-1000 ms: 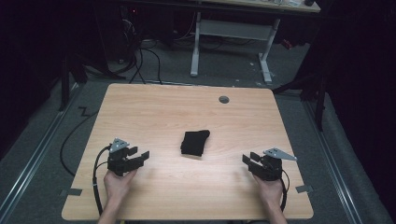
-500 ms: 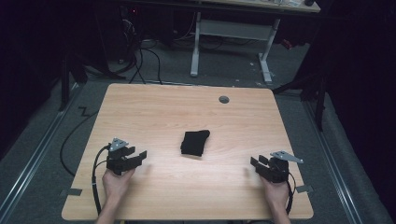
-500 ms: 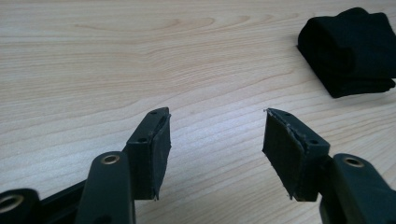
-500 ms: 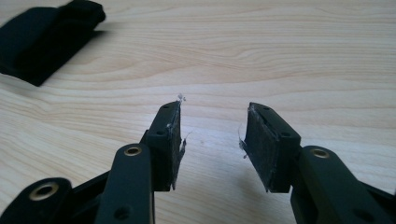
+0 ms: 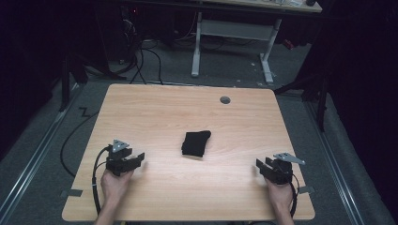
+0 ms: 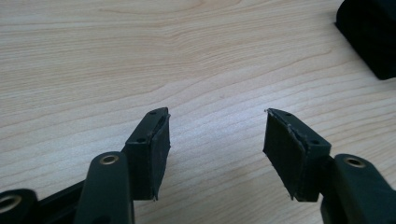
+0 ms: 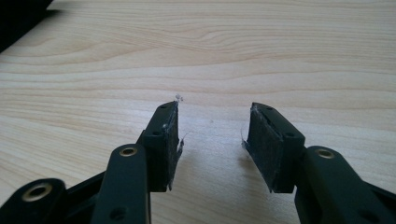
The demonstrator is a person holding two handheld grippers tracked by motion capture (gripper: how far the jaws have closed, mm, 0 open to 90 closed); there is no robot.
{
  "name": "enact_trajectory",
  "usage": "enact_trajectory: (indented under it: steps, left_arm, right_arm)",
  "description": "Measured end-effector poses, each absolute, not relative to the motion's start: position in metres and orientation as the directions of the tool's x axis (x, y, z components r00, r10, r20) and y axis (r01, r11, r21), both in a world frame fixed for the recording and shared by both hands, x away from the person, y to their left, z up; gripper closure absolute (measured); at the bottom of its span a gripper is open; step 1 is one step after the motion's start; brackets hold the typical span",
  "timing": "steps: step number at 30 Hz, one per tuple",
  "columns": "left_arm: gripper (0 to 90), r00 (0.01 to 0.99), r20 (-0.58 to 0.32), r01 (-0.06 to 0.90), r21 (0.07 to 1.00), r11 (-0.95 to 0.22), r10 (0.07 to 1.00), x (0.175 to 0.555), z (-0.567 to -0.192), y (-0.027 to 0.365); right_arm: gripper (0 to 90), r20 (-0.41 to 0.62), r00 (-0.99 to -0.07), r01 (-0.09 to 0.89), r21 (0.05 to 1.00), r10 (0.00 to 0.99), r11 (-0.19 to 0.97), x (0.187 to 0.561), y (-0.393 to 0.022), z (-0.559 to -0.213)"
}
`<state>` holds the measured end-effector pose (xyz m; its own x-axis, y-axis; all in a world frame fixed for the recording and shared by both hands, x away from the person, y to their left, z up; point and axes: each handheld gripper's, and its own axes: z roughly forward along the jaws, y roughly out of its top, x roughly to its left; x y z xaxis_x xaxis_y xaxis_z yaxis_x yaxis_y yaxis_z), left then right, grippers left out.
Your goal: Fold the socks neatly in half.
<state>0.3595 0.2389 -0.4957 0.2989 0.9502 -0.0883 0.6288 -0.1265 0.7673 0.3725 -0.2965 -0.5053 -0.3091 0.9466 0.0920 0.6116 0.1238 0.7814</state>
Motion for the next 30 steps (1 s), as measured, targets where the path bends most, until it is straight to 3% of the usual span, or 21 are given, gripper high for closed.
enact_trajectory:
  steps: [16, 30]
  left_arm:
    - [40.1, 0.29, 0.018, 0.635, 0.745, -0.206, 0.957, 0.358, -0.502, 0.232]
    - [36.0, 0.275, 0.014, 0.616, 0.765, -0.187, 0.961, 0.356, -0.509, 0.232]
  right_arm:
    - [48.4, 0.029, -0.296, 0.623, 0.764, 0.955, 0.17, 0.376, -0.294, -0.51]
    - [39.5, -0.016, -0.296, 0.622, 0.756, 0.955, 0.206, 0.377, -0.292, -0.51]
